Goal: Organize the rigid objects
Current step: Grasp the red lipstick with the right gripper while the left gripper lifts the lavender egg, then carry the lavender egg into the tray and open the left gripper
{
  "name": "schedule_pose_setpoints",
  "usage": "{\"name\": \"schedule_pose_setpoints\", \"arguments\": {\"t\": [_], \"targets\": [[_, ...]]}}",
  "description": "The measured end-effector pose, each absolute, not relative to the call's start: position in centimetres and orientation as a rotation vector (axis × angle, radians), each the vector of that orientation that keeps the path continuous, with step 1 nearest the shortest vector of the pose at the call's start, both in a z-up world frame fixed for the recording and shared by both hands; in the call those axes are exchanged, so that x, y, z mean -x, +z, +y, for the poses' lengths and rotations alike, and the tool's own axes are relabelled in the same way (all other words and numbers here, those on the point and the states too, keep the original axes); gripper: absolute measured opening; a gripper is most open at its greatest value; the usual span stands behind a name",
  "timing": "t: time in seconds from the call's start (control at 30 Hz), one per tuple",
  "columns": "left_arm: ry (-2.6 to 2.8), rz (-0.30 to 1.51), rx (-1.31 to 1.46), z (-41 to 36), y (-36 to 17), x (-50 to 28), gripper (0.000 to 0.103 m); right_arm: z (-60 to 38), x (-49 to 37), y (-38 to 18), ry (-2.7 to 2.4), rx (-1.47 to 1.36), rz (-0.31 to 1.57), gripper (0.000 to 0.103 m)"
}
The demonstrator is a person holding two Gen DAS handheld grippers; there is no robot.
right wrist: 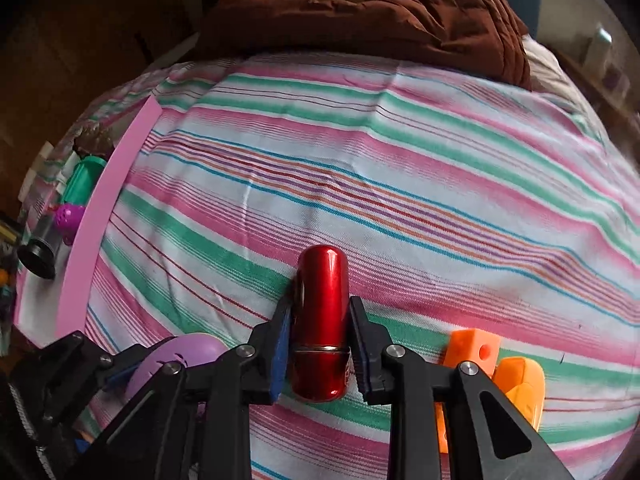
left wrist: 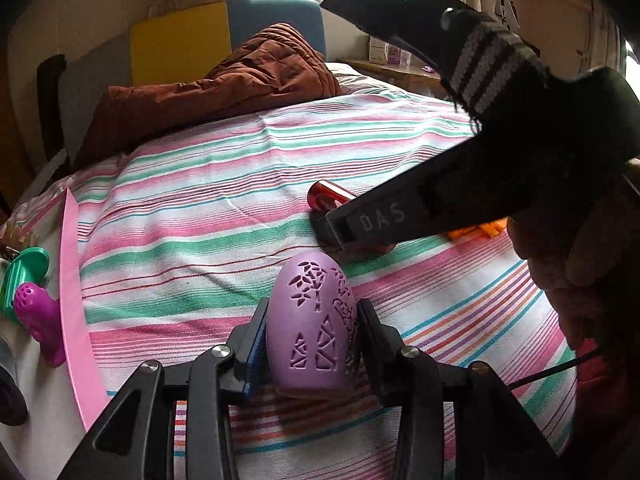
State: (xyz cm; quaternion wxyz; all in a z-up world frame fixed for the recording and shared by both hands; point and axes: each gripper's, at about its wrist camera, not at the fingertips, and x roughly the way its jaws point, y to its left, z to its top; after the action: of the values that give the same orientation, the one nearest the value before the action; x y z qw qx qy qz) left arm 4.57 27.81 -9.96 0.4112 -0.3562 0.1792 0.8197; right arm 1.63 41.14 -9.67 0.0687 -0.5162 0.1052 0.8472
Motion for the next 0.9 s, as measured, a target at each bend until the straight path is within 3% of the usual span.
{"name": "schedule_pose_setpoints", "arguments": {"t": [0.23, 0.5, 0.9], "targets": [[2.049, 0.459, 0.916, 28.1, -9.6, -4.3, 0.041, 41.4, -1.4, -9.7, 2.578, 1.534, 0.283, 0.027], [1.988, 0.413, 0.924, 27.0, -6.8, -5.5, 0.041, 42.1, -0.9, -10.0, 2.611, 1.512, 0.371, 0.027], [2.024, 0.314, 0.915, 23.2, -2.8, -5.2, 0.04, 41.0, -1.0, -9.9, 2.604, 1.504, 0.249, 0.027]]}}
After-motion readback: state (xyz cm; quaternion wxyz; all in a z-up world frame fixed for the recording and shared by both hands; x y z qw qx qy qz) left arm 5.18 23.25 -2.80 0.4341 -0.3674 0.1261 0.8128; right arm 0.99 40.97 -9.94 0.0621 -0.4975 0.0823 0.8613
